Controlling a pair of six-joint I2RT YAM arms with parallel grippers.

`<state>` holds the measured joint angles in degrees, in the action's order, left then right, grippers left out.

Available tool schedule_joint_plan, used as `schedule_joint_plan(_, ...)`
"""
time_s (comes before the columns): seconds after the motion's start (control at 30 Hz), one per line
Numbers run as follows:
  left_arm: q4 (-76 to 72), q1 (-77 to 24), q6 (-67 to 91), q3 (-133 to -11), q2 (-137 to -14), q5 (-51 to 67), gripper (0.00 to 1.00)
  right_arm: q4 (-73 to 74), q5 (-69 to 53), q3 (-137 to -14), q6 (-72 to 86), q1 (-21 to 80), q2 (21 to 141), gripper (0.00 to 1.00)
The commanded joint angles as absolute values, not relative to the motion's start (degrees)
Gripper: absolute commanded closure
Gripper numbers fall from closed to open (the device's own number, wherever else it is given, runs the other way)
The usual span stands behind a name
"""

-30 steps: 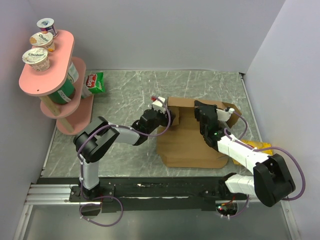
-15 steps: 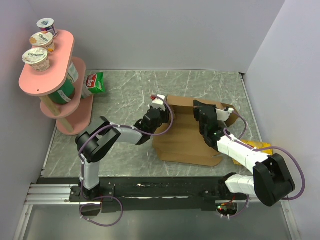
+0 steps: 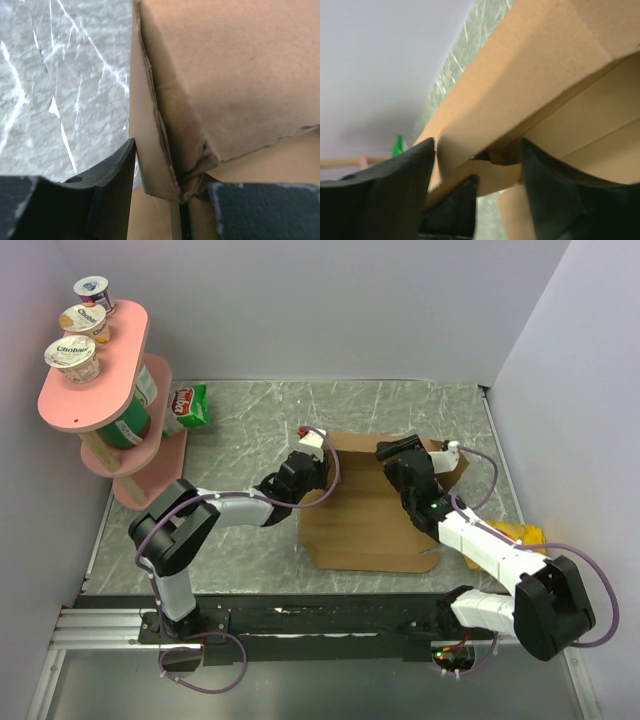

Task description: Fold the paper box

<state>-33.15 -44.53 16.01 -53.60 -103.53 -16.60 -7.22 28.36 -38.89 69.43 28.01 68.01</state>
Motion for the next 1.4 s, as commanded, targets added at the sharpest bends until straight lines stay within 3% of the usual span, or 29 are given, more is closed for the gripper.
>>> schedule_joint_plan(0.0, -20.4, -43.6, 17.2, -54.8, -100.0, -13.6, 0.66, -6.2, 26.2, -37.9, 57.8, 28.5, 61.7, 0.18)
schedule_joint_plan(0.17, -9.5, -41.8, 18.9, -58.6, -99.1, -8.0, 0.66, -12.5, 20.2, -32.0, 49.8, 28.9, 53.6, 0.18)
schedule_joint_plan(0.27, -6.8, -41.7, 17.2, -57.7, -97.8, -8.3, 0.66, -11.2, 15.8, -32.8, 43.8, 28.9, 52.0, 0.09)
schedule_joint_plan(0.43, -12.3, -41.7, 12.6, -51.4, -94.6, -9.0, 0.64, -10.5, 13.0, -31.2, 52.1, 29.0, 51.1, 0.02)
schedule_joint_plan(0.6, -14.3, -41.7, 9.2, -48.4, -91.5, -10.4, 0.64, -19.1, 13.3, -30.1, 62.2, 29.9, 55.5, 0.05)
schedule_joint_plan(0.9, -16.0, -42.5, 6.6, -46.1, -90.8, -9.2, 0.63, -27.8, 15.6, -34.3, 66.6, 31.5, 68.2, 0.07)
schedule_joint_plan(1.03, -17.7, -43.0, 6.2, -44.7, -90.9, -10.0, 0.63, -35.1, 16.3, -34.7, 66.7, 31.4, 72.2, 0.17)
schedule_joint_plan(1.07, -18.3, -43.2, 6.2, -44.2, -91.0, -10.6, 0.63, -35.4, 16.6, -35.0, 67.0, 31.5, 73.6, 0.24)
schedule_joint_plan(1.2, -20.4, -43.3, 6.8, -42.9, -91.0, -11.8, 0.60, -33.2, 17.3, -36.7, 68.2, 31.6, 75.8, 0.39)
schedule_joint_plan(1.27, -21.1, -43.3, 7.4, -42.5, -91.8, -12.6, 0.52, -33.6, 18.6, -36.3, 68.8, 31.8, 76.3, 0.52)
schedule_joint_plan(1.37, -21.6, -43.4, 9.2, -42.5, -92.9, -14.7, 0.32, -33.8, 20.9, -35.2, 70.8, 32.0, 76.3, 0.64)
